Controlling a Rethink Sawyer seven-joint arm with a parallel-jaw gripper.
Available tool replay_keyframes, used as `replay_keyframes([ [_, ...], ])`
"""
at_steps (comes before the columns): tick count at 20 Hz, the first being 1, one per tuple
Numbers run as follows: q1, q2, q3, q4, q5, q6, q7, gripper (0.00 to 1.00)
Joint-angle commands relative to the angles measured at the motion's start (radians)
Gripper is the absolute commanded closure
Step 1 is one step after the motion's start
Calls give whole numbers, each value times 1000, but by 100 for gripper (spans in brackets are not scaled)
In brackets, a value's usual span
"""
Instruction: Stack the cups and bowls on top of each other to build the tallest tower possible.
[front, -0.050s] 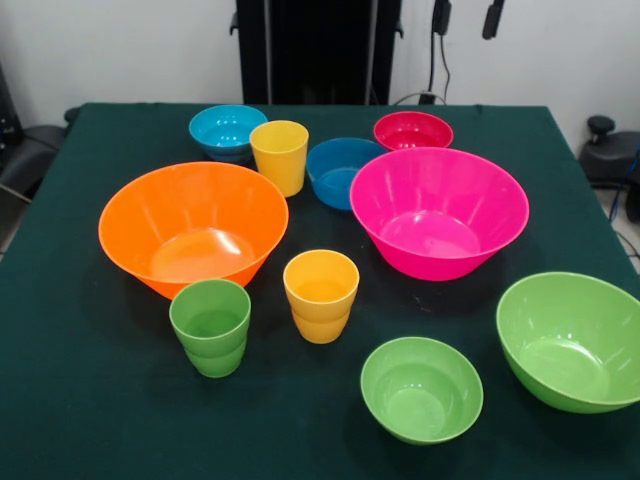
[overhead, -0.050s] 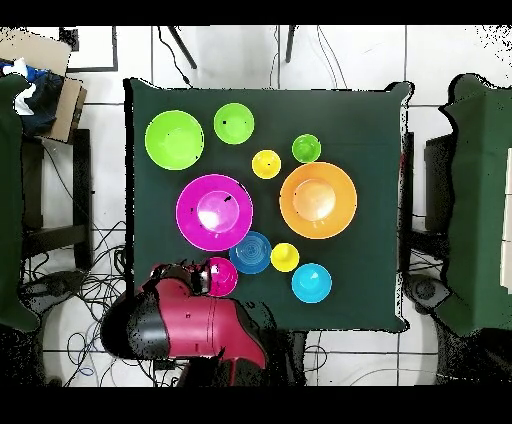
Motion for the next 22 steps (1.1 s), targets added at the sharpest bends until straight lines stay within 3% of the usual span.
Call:
replay_keyframes([
  [1,20,80,-3,-68,-20,-46,165,0],
  [22,73,180,-86,-260,30,57,198,0],
])
